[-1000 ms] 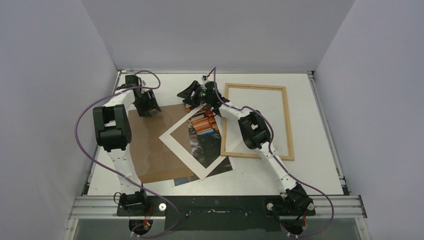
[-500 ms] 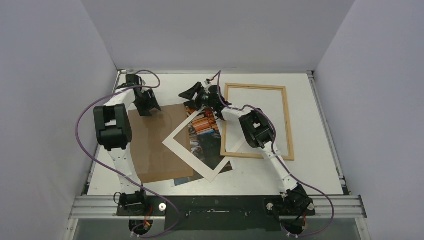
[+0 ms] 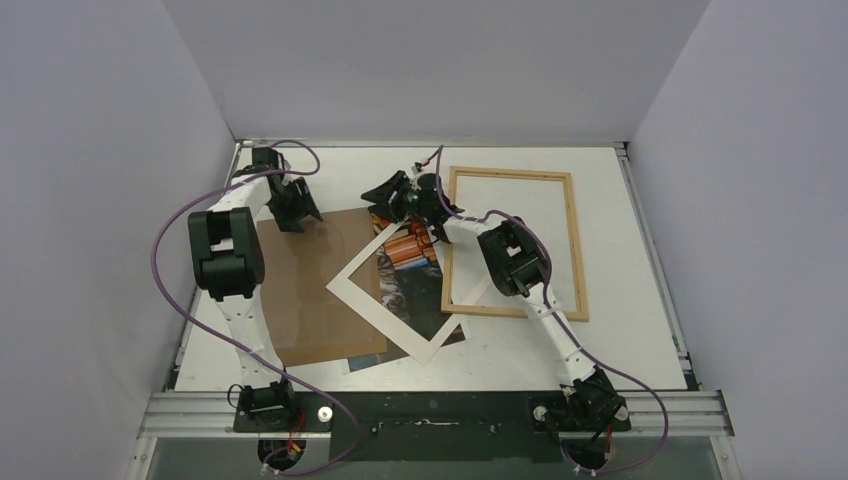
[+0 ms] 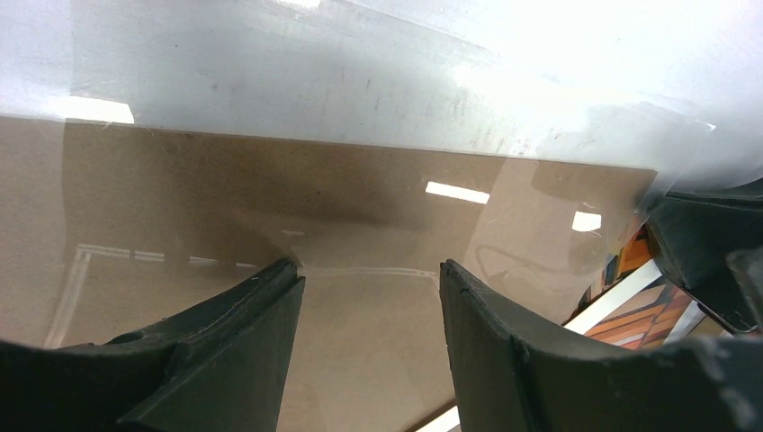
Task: Put the photo into the frame
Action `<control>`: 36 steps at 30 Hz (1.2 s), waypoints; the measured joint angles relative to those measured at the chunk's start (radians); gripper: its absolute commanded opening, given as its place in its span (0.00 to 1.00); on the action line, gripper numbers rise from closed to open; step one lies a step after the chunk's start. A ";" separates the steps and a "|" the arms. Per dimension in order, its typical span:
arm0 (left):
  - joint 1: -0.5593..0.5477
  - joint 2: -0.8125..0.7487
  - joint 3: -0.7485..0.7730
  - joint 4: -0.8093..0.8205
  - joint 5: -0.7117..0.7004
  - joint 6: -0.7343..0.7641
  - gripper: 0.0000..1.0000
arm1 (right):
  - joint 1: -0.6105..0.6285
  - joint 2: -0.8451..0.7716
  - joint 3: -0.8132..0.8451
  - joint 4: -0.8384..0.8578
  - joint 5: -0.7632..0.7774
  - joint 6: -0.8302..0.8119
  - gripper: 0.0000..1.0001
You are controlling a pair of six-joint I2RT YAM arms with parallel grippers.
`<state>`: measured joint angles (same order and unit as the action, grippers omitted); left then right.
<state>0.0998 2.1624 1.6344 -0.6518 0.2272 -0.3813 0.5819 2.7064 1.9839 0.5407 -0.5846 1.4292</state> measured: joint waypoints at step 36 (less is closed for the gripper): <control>-0.279 -0.290 -0.200 0.185 -0.063 0.132 0.88 | 0.012 -0.248 -0.040 -0.460 0.119 -0.290 0.00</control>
<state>-0.1791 1.8729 1.4342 -0.4671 0.1638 -0.2493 0.5941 2.4588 1.9442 0.0811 -0.4660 1.1389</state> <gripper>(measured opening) 0.877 0.025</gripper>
